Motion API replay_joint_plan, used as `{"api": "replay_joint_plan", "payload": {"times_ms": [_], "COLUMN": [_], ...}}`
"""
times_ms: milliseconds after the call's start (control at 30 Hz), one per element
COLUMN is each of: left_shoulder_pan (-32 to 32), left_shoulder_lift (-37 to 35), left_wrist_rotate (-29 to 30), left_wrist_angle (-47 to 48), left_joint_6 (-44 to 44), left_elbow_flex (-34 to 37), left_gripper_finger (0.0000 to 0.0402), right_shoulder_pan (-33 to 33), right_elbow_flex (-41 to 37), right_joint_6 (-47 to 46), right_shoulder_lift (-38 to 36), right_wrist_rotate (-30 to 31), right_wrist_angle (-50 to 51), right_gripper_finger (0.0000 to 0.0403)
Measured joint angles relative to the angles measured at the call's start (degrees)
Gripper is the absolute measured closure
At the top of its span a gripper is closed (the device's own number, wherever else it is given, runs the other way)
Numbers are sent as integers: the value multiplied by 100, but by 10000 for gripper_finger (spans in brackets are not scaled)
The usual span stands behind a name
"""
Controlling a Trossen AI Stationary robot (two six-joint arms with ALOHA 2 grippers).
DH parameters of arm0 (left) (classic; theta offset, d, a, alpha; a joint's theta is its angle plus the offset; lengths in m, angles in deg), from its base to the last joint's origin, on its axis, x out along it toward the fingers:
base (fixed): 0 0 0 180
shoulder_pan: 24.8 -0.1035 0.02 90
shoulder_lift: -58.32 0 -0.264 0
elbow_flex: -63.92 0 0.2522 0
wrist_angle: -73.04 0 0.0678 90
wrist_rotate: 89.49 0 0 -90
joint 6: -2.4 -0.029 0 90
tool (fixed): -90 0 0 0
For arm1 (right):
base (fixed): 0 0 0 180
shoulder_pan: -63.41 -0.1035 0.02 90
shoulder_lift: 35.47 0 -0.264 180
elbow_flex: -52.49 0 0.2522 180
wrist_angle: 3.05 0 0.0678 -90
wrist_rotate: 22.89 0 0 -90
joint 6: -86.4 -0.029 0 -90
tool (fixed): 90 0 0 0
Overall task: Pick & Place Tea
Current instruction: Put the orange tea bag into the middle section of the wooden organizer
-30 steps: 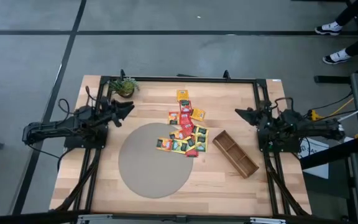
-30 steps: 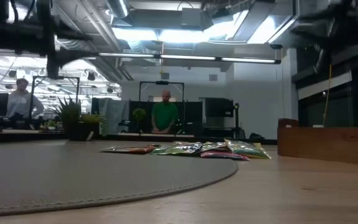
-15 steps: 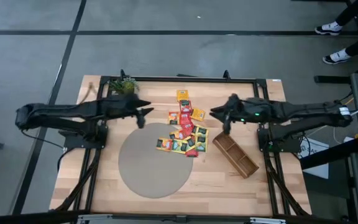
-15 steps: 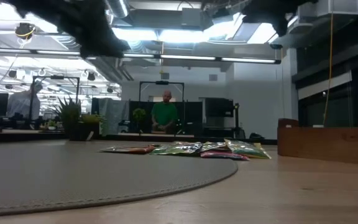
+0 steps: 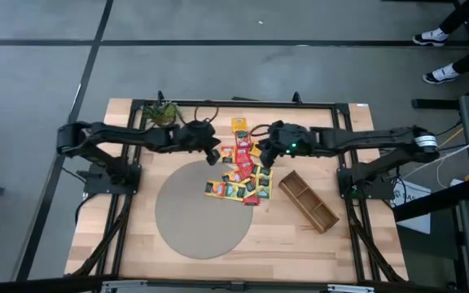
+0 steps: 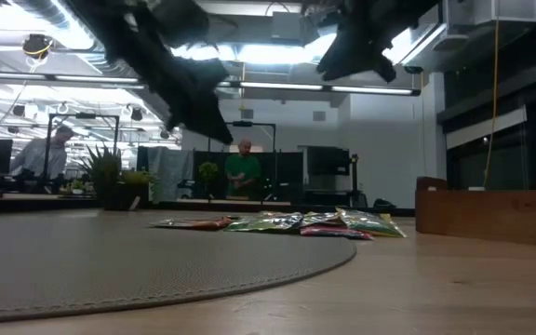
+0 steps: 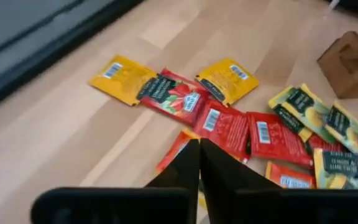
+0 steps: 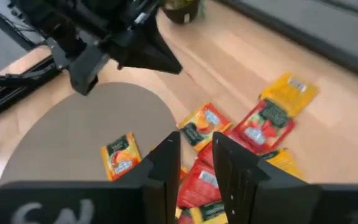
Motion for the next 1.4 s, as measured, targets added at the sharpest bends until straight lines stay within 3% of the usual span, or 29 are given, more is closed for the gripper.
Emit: {"api": "replay_joint_plan", "payload": {"times_ms": [267, 433, 833, 1000, 1400], "left_shoulder_pan": [-394, -530, -661, -693, -806], "left_shoulder_lift": [978, 1324, 2207, 2553, 2096], "left_wrist_rotate": [-750, -1516, -1874, -1928, -1733], "left_wrist_angle": [-340, -829, -1306, -1403, -1320], "left_joint_6": [513, 480, 310, 635, 392], "left_elbow_flex": [-2, -3, -4, -43, 31], "left_gripper_finger": [400, 400, 399, 400, 399], "right_shoulder_pan": [-1, 25, 156, 251, 619], "right_elbow_flex": [0, 0, 0, 0, -2], "right_joint_6": [-811, -1312, -1907, -2253, -2769], "right_shoulder_lift": [860, 1258, 1696, 2100, 2804], "right_wrist_rotate": [-617, -947, -910, -924, -1254], "right_wrist_angle": [-599, -990, -1321, -1498, -1533], "right_gripper_finger": [308, 308, 308, 308, 308]}}
